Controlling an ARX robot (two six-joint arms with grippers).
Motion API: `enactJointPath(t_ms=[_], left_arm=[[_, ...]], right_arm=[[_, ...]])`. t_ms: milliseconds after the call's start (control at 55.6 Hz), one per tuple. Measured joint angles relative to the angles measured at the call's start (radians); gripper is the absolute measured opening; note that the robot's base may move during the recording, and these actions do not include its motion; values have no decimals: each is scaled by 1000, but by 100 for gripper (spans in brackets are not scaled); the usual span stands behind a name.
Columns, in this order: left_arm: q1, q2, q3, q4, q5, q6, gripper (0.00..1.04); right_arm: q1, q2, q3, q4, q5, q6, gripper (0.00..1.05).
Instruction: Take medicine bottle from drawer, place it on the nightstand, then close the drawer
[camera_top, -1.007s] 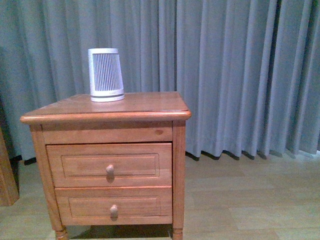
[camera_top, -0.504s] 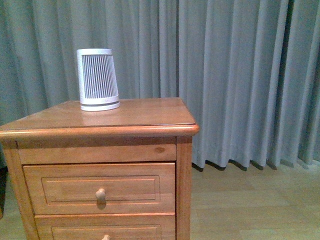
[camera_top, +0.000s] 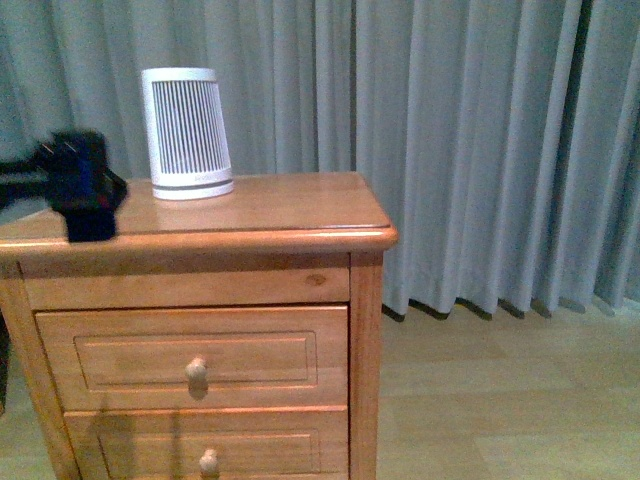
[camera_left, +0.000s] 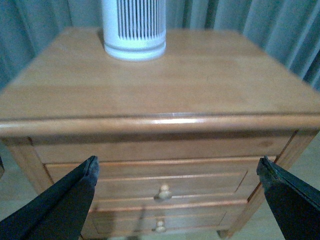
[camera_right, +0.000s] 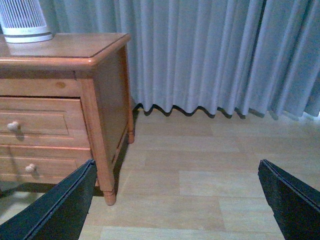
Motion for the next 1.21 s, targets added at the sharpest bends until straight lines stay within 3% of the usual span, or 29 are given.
enactJointPath(t_ms=[252, 540, 774, 1205], left_arm=[[-64, 442, 134, 111, -46, -6, 98], [-82, 734, 356, 82, -68, -25, 98], [-61, 847, 474, 66, -91, -49, 98], [-8, 902, 493, 88, -92, -51, 98]], right_arm=[[0, 0, 0, 0, 0, 0, 98], [0, 0, 0, 0, 0, 0, 98], [0, 0, 0, 0, 0, 0, 98], [0, 0, 0, 0, 0, 0, 98]])
